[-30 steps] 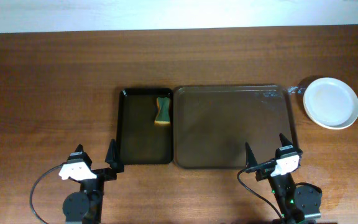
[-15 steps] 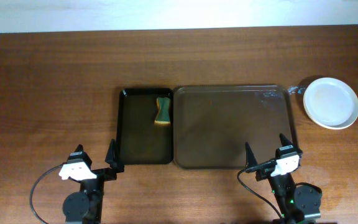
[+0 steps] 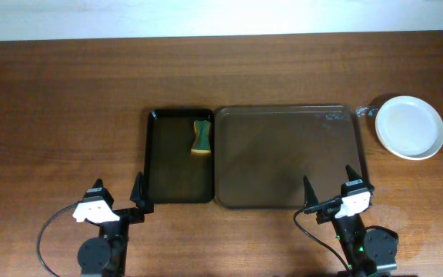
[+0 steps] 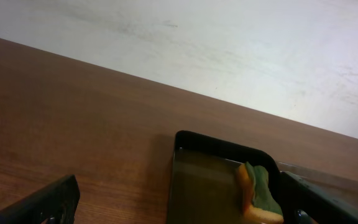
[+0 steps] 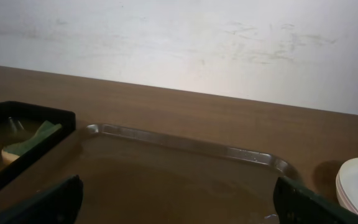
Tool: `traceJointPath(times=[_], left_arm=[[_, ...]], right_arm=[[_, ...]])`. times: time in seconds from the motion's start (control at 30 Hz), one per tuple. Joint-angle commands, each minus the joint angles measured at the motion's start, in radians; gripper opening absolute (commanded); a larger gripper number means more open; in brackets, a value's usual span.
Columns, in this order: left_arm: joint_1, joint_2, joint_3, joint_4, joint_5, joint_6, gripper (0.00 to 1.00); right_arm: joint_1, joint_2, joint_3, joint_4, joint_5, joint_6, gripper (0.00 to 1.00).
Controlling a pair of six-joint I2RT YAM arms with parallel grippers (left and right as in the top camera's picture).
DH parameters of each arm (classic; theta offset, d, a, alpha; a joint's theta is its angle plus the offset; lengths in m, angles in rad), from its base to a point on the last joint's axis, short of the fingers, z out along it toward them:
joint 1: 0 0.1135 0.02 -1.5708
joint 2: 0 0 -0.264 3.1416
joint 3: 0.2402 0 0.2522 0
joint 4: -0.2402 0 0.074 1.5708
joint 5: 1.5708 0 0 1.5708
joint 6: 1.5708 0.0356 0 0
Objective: Clean dirty plates on tray and stack at the side
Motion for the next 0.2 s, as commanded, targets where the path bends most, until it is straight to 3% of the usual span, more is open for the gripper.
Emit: traceJointPath(times=[0.0,0.17], left_arm=[[0.005,-0.002,0.001,-0.008,0.008,-0.005,1.0],[0.005,-0.002,0.001,-0.008,0.008,-0.005,1.0]], right_arm=[[0.003,-0.005,-0.005,-0.006,0.006,0.007,0.98],[0.003,-0.005,-0.005,-0.006,0.006,0.007,0.98]])
